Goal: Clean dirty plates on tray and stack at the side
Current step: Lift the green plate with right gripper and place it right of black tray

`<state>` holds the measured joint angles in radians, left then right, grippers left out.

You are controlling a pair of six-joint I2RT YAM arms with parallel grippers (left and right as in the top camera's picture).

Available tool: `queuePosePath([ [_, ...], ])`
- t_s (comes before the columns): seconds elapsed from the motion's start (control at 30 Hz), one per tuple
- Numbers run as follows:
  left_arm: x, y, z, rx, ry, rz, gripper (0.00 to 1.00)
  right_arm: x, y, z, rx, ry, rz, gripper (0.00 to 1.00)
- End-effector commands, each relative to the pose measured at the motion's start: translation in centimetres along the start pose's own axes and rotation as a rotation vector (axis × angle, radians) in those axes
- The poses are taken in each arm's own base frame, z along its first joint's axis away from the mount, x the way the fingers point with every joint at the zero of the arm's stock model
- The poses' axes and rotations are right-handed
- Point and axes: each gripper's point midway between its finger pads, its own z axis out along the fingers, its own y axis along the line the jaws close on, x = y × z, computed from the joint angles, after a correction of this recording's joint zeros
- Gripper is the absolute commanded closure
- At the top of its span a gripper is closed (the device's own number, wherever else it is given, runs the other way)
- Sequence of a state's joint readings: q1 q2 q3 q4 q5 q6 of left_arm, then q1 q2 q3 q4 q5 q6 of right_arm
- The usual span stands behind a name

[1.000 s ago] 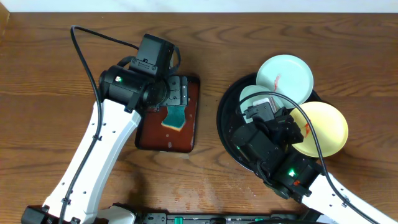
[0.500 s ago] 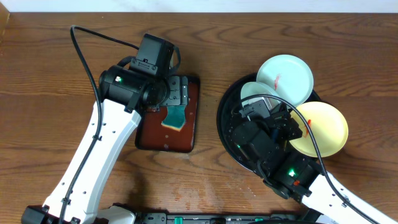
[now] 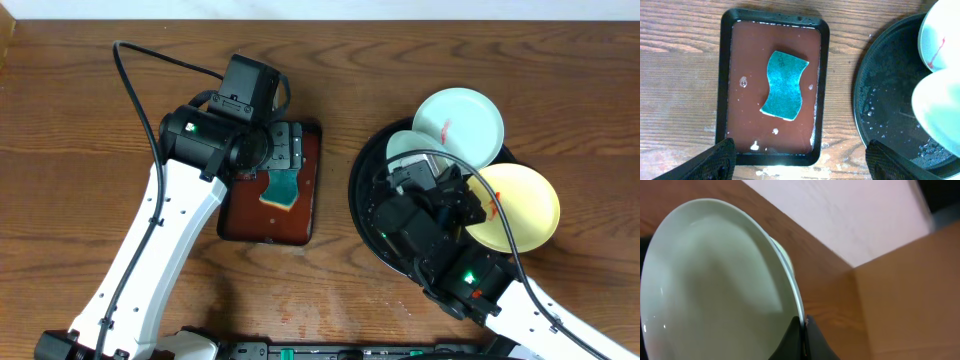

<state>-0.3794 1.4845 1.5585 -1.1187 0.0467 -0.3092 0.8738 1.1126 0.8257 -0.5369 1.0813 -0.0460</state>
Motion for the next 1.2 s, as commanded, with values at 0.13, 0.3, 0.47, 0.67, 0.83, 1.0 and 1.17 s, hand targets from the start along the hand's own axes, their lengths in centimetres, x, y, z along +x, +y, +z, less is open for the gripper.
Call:
queuePosePath([
  [0.13, -0.3, 0.2, -0.6, -0.001, -0.019, 0.004, 0.17, 2.2, 5.6, 1.3, -0.375, 0.227, 0.513, 0.99],
  [0.3, -0.3, 0.2, -0.6, -0.001, -0.019, 0.004, 0.17, 0.8, 1.9, 2.8, -0.507, 0.280, 0.650, 0.99],
  [0.47, -0.3, 0.2, -0.6, -0.001, -0.019, 0.004, 0.16, 3.9, -6.1, 6.0, -0.494, 0.384, 0.934, 0.99],
  [0.67, -0.3, 0.2, -0.6, -0.001, -0.019, 0.004, 0.17, 13.3, -15.3, 9.6, -0.250, 0.476, 1.280, 0.99],
  [0.83, -0.3, 0.2, -0.6, -0.001, -0.019, 0.004, 0.16, 23.9, -20.3, 11.5, 0.019, 0.607, 1.614, 0.99],
  [1.0, -0.3, 0.2, -0.6, -0.001, -0.019, 0.004, 0.16, 31.8, -20.5, 14.7, 0.132, 0.712, 1.693, 0.99],
  [1.17, -0.3, 0.2, -0.6, -0.001, -0.019, 0.004, 0.16, 35.4, -17.6, 16.1, 0.079, 0.830, 1.611, 0.99],
])
